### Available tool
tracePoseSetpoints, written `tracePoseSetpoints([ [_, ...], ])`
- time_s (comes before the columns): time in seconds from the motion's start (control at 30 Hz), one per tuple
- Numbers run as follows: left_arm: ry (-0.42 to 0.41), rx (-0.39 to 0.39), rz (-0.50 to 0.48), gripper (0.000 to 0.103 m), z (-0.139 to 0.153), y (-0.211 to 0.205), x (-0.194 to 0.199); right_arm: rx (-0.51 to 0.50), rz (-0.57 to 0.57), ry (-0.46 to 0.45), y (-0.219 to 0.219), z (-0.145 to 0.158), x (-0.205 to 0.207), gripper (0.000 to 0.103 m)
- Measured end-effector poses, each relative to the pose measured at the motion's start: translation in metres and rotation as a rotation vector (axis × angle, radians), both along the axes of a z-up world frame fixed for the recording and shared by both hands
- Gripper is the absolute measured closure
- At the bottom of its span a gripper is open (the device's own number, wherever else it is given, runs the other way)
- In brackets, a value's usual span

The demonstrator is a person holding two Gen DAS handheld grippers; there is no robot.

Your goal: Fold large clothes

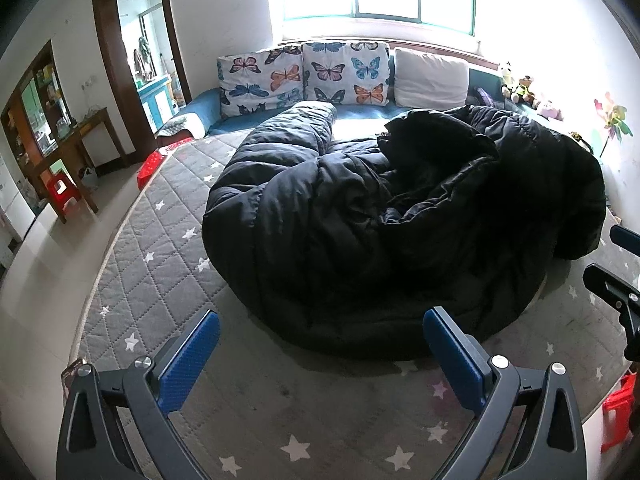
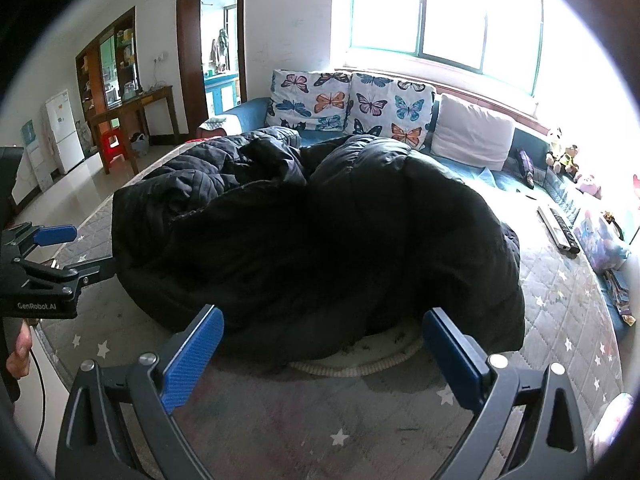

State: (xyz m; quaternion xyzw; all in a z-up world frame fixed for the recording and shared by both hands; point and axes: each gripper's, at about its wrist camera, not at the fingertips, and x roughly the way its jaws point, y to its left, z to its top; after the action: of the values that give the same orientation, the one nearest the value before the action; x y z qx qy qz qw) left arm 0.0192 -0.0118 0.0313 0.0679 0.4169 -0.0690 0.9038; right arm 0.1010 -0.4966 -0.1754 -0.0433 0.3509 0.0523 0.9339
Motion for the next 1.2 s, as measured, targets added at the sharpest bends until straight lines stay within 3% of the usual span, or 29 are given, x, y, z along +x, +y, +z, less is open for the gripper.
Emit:
tracePoseSetpoints([
  [0.73,0.009,-0.009,-0.045,0.0,0.001,-0.002,0.013,-0.033,0.009,-0.018,-0.007,0.009,0.017,0.0],
  [1.03,0.021,-0.049,-0.133,0.0,0.006,-0.011,0.025,-0.041,0.013,-0.016,-0.017,0.014,0.03,0.0],
  [1.2,0.048,-0.055,-0.208,0.006,0.001,-0.026,0.04,-0.056,0.016,-0.017,-0.024,0.02,0.044,0.004],
])
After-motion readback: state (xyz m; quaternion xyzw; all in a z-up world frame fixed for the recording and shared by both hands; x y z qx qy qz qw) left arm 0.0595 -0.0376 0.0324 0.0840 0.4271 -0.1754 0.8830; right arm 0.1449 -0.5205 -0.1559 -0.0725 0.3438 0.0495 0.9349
